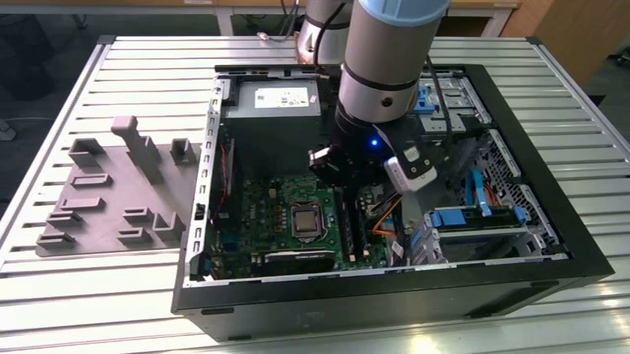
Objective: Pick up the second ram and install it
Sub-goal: 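Insert the second ram into the second slot, then press down the second ram until it locks into place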
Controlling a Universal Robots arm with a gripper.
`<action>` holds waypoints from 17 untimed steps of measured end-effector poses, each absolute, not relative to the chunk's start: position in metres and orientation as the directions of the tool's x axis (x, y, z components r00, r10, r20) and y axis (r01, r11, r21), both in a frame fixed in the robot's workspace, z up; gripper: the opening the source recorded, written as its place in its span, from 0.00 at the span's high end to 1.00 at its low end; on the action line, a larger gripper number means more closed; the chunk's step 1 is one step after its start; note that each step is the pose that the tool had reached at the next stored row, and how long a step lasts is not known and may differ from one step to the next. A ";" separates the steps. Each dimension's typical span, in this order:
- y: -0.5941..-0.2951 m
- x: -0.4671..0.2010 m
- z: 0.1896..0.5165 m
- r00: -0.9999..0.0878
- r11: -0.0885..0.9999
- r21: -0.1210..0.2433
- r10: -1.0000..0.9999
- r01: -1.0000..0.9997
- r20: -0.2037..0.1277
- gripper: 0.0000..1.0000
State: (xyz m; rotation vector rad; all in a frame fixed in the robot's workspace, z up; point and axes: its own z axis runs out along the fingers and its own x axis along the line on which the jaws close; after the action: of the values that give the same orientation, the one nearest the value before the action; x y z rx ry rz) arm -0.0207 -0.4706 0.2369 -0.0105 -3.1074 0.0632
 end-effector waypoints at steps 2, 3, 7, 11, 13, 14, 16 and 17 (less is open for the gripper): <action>-0.471 -0.021 0.238 -0.999 0.999 -0.041 0.007 0.006 0.034 0.78; -0.471 -0.021 0.238 -0.999 0.999 -0.040 0.007 0.006 0.034 0.80; -0.471 -0.021 0.238 -0.999 0.999 -0.041 0.007 0.006 0.034 0.89; -0.471 -0.021 0.238 -0.999 0.999 -0.041 0.008 0.006 0.034 0.89; -0.471 -0.021 0.236 -0.999 0.999 -0.041 0.007 0.006 0.034 0.89; -0.471 -0.021 0.235 -0.999 0.999 -0.041 0.007 0.006 0.034 0.89; -0.471 -0.021 0.231 -0.999 0.999 -0.041 0.007 0.006 0.034 0.89; -0.471 -0.021 0.230 -0.999 0.999 -0.041 0.007 0.006 0.034 0.89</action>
State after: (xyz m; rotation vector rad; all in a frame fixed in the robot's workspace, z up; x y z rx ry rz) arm -0.0206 -0.4705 0.2298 -0.0105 -3.1070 0.0630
